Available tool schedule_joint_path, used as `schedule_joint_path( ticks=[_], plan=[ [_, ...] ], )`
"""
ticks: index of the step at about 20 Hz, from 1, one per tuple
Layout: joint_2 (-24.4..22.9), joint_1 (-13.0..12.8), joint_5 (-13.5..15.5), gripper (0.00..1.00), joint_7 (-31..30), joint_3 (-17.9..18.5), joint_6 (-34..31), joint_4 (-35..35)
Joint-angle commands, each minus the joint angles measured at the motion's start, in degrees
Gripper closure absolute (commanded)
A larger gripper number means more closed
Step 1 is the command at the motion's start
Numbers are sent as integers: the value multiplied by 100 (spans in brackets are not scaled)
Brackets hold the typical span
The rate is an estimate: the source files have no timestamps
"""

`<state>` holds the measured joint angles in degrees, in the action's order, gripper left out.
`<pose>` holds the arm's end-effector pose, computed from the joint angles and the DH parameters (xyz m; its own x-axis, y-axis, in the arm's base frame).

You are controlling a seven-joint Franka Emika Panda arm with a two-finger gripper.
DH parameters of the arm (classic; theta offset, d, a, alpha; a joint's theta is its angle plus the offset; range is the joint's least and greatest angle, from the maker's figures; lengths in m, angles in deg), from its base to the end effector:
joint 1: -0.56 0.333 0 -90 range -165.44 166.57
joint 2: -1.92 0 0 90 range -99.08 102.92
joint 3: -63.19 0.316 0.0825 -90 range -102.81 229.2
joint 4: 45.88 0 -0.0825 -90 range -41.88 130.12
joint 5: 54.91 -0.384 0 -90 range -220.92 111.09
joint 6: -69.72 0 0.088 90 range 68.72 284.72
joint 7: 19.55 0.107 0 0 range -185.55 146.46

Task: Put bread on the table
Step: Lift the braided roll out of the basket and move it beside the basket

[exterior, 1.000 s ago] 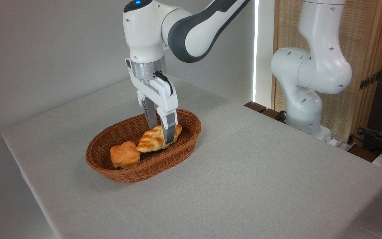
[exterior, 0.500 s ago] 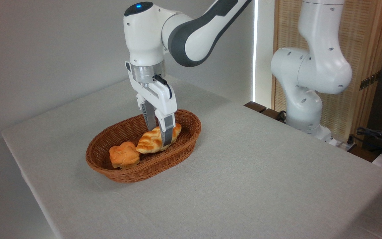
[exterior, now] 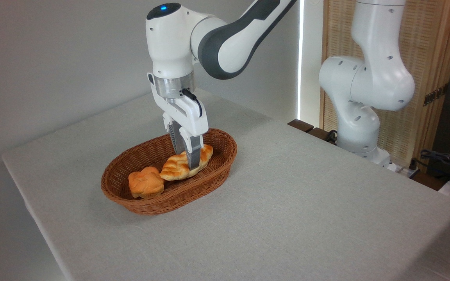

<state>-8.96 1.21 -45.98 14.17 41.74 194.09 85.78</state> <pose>0.4543 -0.1826 0.4255 0.6494 -0.7565 0.0769 -0.7598 -0.6496 0.0254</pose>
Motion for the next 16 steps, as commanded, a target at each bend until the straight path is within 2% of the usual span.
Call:
schedule_joint_path(
  ticks=[1, 4, 7, 9, 11, 16],
  plan=[
    [-11, 6, -67, 52, 74, -17, 114, 44],
    [-20, 15, -146, 52, 47, 9, 79, -157],
    [-11, 67, -296, 52, 47, 106, -683, -762],
    [-11, 59, -313, 52, 100, 395, -1150, -1106],
    [-11, 59, -304, 52, 214, 484, -1476, -1387],
    [-19, 59, -322, 52, 529, 1036, -1767, -1696]
  ],
)
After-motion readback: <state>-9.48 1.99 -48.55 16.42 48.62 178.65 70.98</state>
